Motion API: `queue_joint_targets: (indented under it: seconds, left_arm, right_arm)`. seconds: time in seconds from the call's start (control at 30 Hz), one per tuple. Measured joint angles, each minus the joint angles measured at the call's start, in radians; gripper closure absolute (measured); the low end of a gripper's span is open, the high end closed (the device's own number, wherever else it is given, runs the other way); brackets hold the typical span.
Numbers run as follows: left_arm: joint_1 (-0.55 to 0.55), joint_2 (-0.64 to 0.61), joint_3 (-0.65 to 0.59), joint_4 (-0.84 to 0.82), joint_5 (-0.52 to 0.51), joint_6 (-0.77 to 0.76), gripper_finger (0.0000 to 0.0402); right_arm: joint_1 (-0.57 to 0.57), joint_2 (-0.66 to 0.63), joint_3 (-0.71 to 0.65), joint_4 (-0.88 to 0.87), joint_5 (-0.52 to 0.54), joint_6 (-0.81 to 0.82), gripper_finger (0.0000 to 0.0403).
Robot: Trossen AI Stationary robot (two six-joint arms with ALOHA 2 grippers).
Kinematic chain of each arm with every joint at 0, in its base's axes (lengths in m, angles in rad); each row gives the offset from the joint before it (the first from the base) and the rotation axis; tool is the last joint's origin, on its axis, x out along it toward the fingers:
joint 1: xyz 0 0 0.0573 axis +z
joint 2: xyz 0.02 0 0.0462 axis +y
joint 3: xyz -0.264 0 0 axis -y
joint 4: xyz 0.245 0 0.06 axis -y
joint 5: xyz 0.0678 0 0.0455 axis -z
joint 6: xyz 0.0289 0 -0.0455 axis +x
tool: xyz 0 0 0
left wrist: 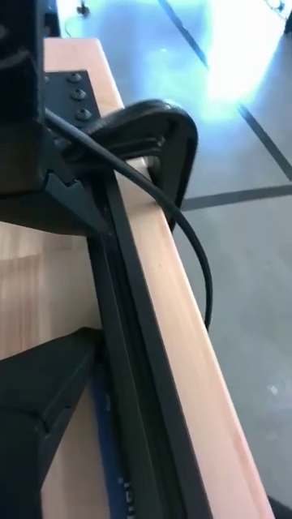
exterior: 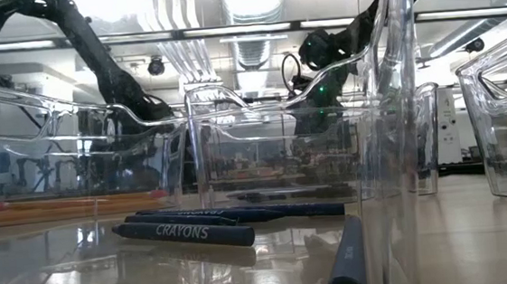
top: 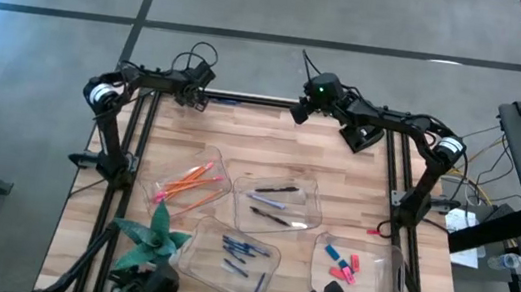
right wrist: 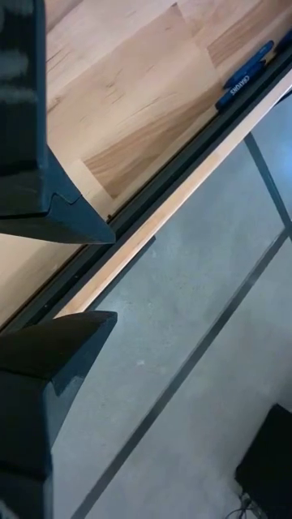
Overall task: Sort crayons/erasers/pens/pencils in bins
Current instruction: Put the blue crayon into the bottom left transparent bin
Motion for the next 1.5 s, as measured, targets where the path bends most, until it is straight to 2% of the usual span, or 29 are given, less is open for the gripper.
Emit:
queue_joint_targets:
  seconds: [0.17, 0.3, 0.43, 0.57, 0.7, 0.87, 1.1, 1.33, 1.5]
  left_arm:
    - [-0.022, -0.008, 0.005, 0.019, 0.048, 0.011, 0.0206]
    - [-0.058, -0.026, 0.012, 0.058, 0.128, 0.048, 0.0206]
    - [-0.093, -0.042, 0.01, 0.092, 0.279, 0.123, 0.0206]
    - [-0.145, -0.043, 0.009, 0.075, 0.345, 0.194, 0.0206]
    - [-0.18, -0.045, 0.009, 0.064, 0.437, 0.337, 0.0206]
    - [-0.188, -0.045, 0.013, 0.168, 0.435, 0.365, 0.0206]
    - [-0.157, -0.045, 0.027, 0.236, 0.423, 0.295, 0.0206]
    - [-0.139, -0.045, 0.027, 0.24, 0.526, 0.242, 0.0206]
    - [-0.119, -0.027, 0.026, 0.251, 0.531, 0.206, 0.0206]
  right_arm:
    - [0.0, 0.0, 0.0, 0.0, 0.0, 0.0, 0.0266]
    - [0.0, 0.0, 0.0, 0.0, 0.0, -0.002, 0.0266]
    - [0.0, 0.0, 0.0, 0.0, 0.0, -0.002, 0.0266]
    - [0.0, 0.0, 0.0, 0.0, 0.0, -0.004, 0.0266]
    - [0.0, 0.0, 0.0, 0.0, 0.0, -0.016, 0.0266]
    - [0.0, 0.0, 0.0, 0.0, 0.0, -0.027, 0.0266]
    - [0.0, 0.0, 0.0, 0.0, 0.0, -0.027, 0.0266]
    - [0.0, 0.0, 0.0, 0.0, 0.0, -0.027, 0.0266]
    - [0.0, 0.0, 0.0, 0.0, 0.0, -0.027, 0.0266]
